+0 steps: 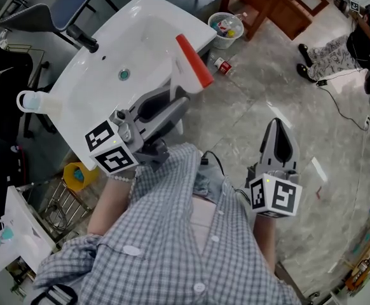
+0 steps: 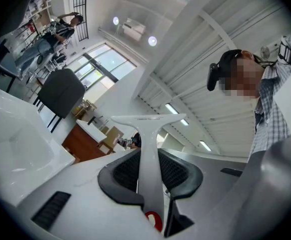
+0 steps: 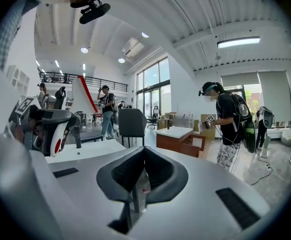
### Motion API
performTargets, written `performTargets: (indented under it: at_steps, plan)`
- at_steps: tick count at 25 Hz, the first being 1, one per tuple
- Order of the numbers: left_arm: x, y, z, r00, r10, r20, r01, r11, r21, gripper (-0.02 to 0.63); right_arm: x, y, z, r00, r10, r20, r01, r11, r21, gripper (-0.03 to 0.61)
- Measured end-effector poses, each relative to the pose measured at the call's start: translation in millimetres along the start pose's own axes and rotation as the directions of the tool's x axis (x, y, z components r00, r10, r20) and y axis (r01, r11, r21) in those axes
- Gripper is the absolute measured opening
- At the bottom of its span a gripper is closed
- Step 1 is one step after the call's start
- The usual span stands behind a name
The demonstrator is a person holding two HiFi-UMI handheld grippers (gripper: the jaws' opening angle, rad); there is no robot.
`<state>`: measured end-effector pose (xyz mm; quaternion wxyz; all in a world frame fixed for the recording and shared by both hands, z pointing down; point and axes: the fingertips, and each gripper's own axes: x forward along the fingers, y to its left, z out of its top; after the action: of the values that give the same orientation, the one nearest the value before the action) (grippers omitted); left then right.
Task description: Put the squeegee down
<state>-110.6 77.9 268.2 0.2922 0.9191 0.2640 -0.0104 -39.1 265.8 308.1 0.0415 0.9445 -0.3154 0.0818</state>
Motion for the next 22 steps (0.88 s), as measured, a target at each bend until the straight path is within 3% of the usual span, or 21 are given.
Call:
performTargets:
  at_steps: [22]
  plan:
    - [50,18,-8,0.997,-0.047,-0.057,0.045,0.999,-0.025,0.089,14,-32,-11,0.998,-0.060,-0.030,0.061,0.998,0.032,0.009]
